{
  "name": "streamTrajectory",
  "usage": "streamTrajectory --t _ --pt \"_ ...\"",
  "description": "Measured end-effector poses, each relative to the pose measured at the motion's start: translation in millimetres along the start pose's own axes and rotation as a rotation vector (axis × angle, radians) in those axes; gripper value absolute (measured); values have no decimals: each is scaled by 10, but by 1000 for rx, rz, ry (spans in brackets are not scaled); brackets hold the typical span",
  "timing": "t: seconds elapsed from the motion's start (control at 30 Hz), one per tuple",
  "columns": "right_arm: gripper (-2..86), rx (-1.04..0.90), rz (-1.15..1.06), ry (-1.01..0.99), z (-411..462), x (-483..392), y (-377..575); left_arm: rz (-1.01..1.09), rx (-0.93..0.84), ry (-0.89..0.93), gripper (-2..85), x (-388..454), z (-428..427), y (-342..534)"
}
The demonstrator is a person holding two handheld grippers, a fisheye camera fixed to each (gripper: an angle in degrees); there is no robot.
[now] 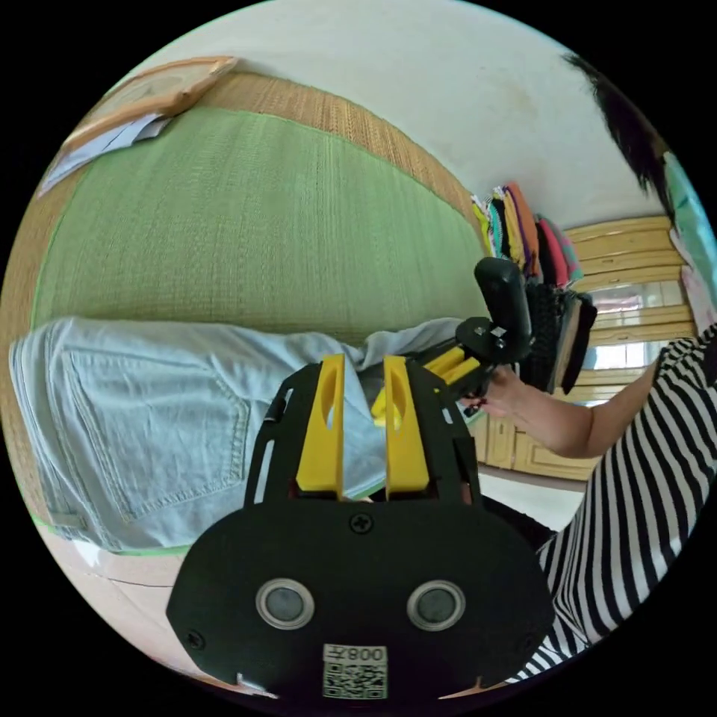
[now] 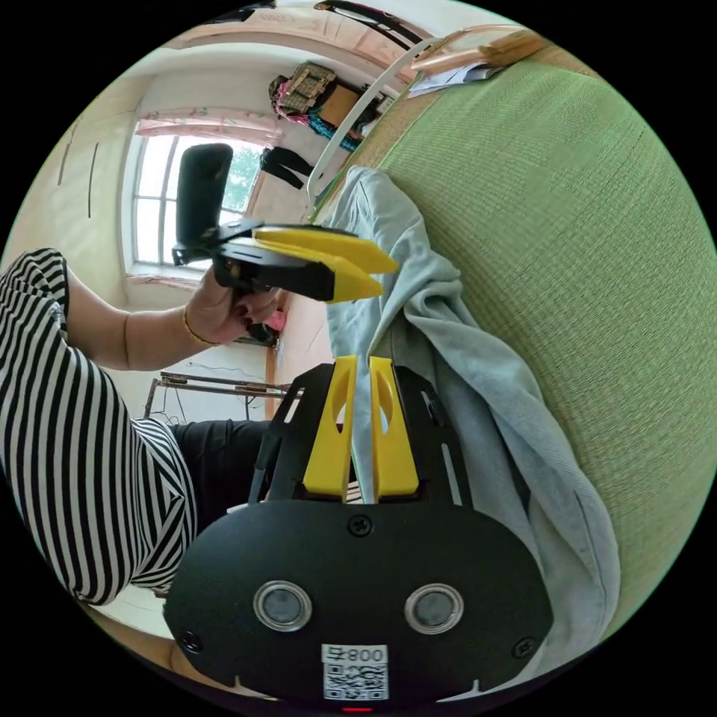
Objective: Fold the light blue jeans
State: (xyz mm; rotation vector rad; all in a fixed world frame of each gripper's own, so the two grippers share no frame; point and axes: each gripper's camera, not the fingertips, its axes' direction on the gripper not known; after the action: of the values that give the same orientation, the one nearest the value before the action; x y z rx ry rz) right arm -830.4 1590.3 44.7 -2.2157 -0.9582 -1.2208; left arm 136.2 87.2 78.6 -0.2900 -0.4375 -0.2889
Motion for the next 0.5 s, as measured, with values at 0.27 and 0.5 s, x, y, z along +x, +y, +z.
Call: streamTrajectory --t 0.27,0.5 --pt "27 8 35 -21 -191 -210 -43 66 -171 -258 22 -225 827 -322" --pt "59 163 45 72 -851 -568 -36 -1 -73 -215 3 -498 829 -305"
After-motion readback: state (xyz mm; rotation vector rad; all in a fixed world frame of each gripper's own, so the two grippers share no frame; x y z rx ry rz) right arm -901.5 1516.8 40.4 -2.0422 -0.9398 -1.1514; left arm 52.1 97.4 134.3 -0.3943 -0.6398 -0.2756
